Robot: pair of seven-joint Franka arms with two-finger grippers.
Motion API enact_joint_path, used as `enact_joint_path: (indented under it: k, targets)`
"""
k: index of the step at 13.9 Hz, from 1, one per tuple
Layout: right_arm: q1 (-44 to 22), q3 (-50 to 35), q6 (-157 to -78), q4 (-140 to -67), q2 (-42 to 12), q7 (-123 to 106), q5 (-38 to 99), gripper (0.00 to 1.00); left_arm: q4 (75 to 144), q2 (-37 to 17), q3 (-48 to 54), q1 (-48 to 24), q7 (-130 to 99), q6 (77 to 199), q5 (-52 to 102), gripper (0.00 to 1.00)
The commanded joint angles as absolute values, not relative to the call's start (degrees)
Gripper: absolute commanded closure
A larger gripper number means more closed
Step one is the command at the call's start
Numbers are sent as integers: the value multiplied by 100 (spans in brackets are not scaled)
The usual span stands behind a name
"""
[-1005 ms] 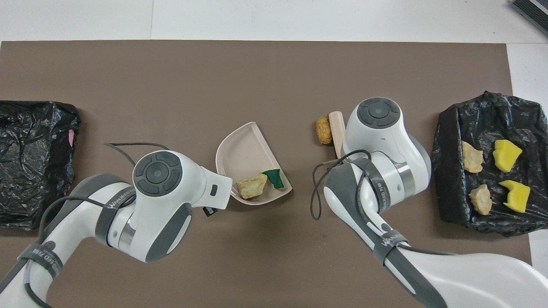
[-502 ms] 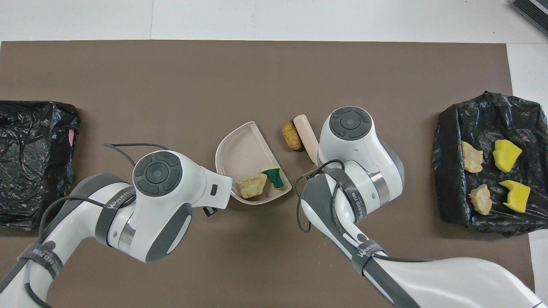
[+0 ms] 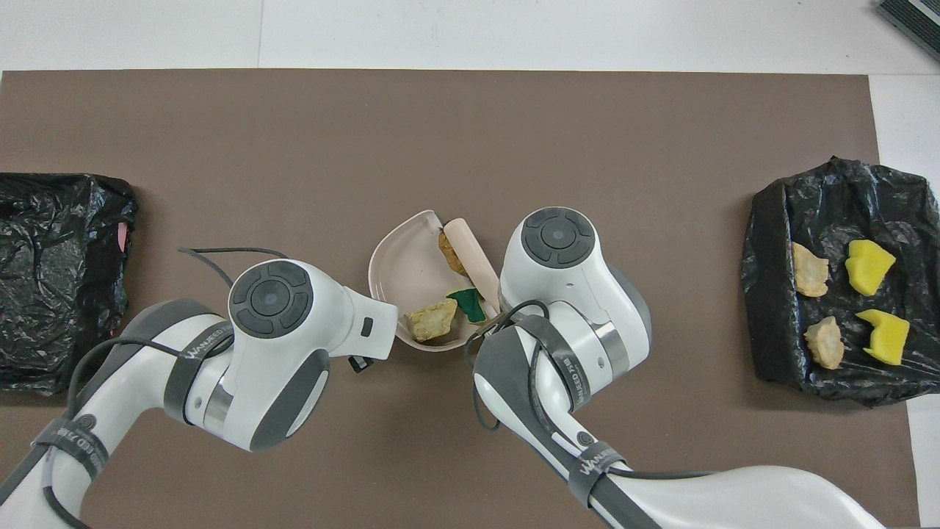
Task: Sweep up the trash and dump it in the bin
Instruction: 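Sweep the scraps into the dustpan with the right gripper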
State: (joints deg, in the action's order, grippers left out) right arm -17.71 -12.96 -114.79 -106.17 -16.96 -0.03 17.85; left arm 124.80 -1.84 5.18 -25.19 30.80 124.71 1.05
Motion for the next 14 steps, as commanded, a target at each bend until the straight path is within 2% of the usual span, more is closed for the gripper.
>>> enact_joint_path:
  k: [1,7,9,14]
  targets:
    - [-1548,-1354,-11252,-10635,-1398,97,1960,100,12691,-9,483,-2531,2936,12683,88,100]
    - [-993,-1283,-10065,-10617,-967,875,1767,100,12613,-44,466,-2435,2936,12604,88,100]
    - [-1080,-1318,-10020,-10661,-880,1264,1207,100,12534,-44,466,-2365,2936,12551,88,100]
    - [-1449,-1353,-10186,-11020,-616,2125,1134,100,12410,44,466,-2013,2953,12243,88,100]
